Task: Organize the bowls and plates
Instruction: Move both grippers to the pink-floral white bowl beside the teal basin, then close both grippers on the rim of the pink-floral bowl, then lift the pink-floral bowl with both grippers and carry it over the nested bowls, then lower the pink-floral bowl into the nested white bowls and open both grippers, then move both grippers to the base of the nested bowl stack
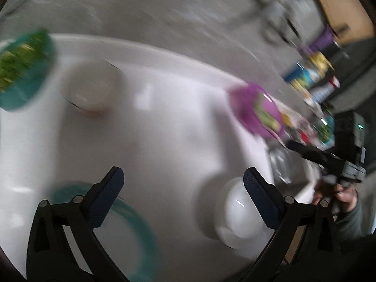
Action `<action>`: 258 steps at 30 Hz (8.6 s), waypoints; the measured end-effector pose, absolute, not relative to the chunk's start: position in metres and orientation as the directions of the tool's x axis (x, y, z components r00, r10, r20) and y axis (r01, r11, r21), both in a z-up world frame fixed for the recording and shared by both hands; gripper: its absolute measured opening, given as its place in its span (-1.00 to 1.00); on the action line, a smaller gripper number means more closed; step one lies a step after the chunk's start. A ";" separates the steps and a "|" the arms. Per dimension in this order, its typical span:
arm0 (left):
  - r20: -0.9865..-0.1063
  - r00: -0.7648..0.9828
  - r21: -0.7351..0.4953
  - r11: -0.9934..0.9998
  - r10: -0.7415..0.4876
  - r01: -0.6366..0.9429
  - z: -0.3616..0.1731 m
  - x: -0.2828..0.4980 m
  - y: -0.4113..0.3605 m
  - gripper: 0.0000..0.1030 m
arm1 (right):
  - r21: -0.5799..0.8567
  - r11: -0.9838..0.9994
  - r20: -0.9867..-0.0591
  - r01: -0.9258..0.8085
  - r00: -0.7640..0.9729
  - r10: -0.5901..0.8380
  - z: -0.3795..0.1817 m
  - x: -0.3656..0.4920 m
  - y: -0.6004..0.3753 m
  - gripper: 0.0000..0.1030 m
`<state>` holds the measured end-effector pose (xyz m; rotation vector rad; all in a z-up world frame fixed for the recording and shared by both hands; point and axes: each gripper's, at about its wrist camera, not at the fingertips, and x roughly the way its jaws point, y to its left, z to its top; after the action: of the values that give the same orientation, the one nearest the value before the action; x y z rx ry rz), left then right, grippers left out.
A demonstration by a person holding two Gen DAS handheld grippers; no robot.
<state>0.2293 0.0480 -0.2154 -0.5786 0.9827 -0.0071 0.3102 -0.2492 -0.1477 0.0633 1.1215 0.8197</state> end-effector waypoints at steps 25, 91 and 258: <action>-0.921 0.358 -0.295 0.873 -0.152 -0.389 -0.335 0.333 0.252 0.99 | 0.487 0.737 -0.858 -0.469 -0.098 0.504 -0.277 0.426 0.009 0.58; -0.878 0.350 -0.397 0.906 -0.327 -0.148 -0.275 0.342 -0.001 -0.83 | 0.447 0.808 -0.879 -0.383 -0.023 0.476 -0.216 0.354 -0.144 -0.64; -0.906 0.349 -0.325 0.922 -0.239 -0.212 -0.311 0.159 -0.141 0.93 | 0.272 0.819 -0.929 -0.505 0.083 0.360 -0.247 0.255 -0.369 0.15</action>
<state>0.1594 -0.1414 -0.3110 -0.4246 1.2251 -0.0177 0.2547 -0.3695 -0.2470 -0.1307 1.3405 0.6481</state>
